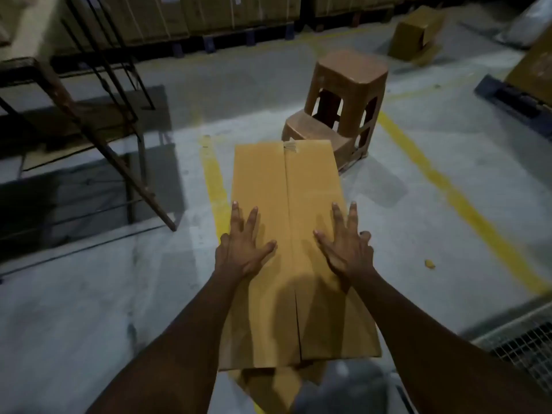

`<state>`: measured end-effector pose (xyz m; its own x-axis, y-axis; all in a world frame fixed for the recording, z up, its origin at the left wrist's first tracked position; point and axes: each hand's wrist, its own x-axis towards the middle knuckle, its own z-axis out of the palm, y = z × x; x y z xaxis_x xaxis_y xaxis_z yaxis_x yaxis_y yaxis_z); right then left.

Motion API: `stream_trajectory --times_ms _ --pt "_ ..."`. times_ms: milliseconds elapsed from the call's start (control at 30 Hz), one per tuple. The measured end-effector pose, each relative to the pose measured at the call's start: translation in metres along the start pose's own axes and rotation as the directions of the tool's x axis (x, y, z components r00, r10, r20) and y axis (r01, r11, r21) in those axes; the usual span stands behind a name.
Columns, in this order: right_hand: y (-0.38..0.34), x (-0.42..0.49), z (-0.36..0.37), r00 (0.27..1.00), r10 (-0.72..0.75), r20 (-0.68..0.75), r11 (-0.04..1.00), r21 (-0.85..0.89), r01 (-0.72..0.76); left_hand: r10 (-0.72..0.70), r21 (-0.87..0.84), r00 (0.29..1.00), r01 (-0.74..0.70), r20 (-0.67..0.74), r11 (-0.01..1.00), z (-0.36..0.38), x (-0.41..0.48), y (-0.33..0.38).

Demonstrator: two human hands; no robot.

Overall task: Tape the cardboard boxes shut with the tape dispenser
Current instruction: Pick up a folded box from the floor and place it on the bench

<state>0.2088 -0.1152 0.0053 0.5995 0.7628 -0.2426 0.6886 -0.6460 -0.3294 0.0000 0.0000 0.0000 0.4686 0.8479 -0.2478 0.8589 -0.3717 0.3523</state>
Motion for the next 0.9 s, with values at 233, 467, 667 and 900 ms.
stream_trajectory --times_ms 233,467,667,900 --pt "-0.009 0.002 0.023 0.996 0.001 0.088 0.99 -0.143 0.012 -0.045 0.102 0.998 0.04 0.041 0.994 0.009 0.0 0.004" --pt "-0.008 -0.006 0.008 0.994 0.003 0.112 1.0 -0.013 -0.002 -0.022 0.101 0.997 0.015 0.067 0.995 0.001 -0.011 0.005" --pt "-0.009 -0.054 -0.038 1.0 -0.001 0.008 1.0 0.017 0.001 0.029 0.149 0.999 -0.031 0.018 0.988 -0.047 -0.052 0.032" --pt "-0.021 -0.142 -0.154 0.98 -0.04 -0.197 0.996 0.075 0.056 0.109 0.188 0.991 -0.093 -0.077 0.978 -0.147 -0.127 0.087"
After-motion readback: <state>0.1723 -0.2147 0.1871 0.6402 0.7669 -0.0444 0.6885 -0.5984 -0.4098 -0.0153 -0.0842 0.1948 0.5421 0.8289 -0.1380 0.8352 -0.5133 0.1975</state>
